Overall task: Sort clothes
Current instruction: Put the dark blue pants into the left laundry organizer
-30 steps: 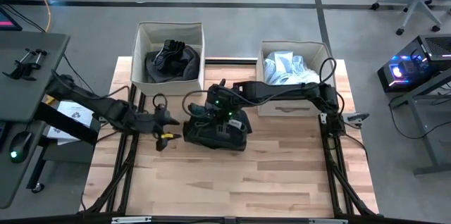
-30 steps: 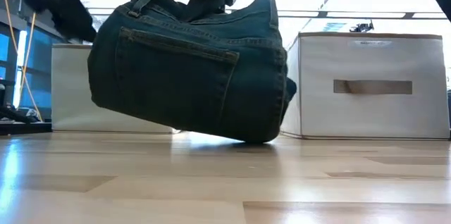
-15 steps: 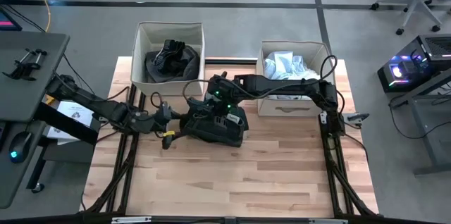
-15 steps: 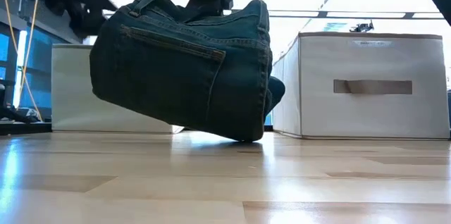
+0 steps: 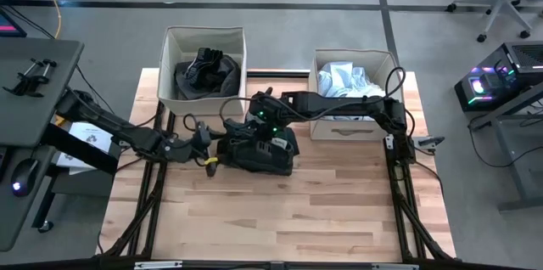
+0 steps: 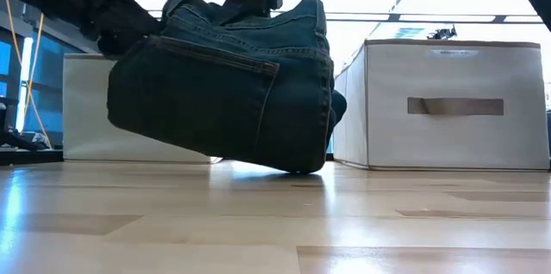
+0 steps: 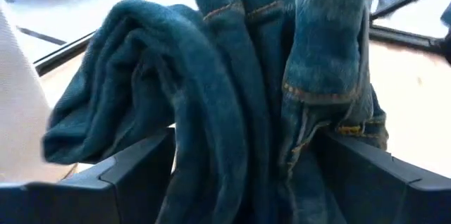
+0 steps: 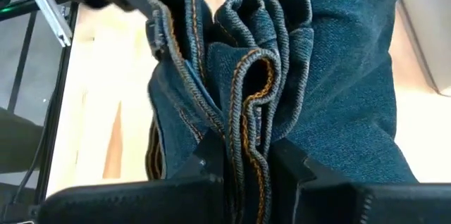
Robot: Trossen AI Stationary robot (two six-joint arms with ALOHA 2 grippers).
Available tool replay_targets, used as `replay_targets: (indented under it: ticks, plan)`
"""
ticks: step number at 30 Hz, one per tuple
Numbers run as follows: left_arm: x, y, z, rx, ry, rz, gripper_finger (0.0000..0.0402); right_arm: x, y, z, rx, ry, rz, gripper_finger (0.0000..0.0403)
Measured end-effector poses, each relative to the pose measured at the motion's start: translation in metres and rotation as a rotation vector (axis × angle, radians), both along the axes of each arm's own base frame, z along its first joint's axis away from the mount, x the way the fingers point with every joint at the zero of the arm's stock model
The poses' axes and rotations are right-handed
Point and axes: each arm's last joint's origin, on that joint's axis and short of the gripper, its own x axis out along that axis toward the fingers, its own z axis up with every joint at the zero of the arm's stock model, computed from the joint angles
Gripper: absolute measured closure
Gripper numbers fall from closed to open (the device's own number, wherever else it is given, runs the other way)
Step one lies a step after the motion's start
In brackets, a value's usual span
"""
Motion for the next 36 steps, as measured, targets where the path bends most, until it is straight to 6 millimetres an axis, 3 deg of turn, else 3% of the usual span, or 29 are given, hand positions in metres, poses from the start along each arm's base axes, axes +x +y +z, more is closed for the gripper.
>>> replay_targets:
  ticks: [6,10,14,22,28,31,36]
  plan:
    - [0.017,0.000,0.004,-0.080,-0.104,-0.104,0.0081,0.000,0.000,0.001,0.007,-0.012,0.005,0.0366]
    - [0.023,0.000,0.001,-0.127,-0.115,-0.139,0.0117,0.001,0.002,0.002,0.013,-0.017,0.011,0.0366]
    - [0.024,0.001,0.001,-0.174,-0.124,-0.125,0.0186,0.002,0.003,0.002,0.007,-0.021,-0.001,0.0366]
    - [0.022,-0.001,0.009,-0.321,-0.182,-0.197,0.0382,0.001,0.005,0.003,0.062,-0.008,-0.042,0.0360]
    - [0.010,0.002,0.023,-0.343,-0.248,-0.209,0.0394,0.002,0.004,0.009,0.144,-0.019,-0.102,0.0257]
    - [0.004,0.004,0.045,-0.332,-0.228,-0.213,0.0397,-0.003,-0.003,0.021,0.225,0.004,-0.116,0.0199]
    - [-0.008,0.009,0.105,-0.188,-0.209,-0.172,0.0400,-0.023,-0.009,0.075,0.179,-0.027,-0.153,0.0158]
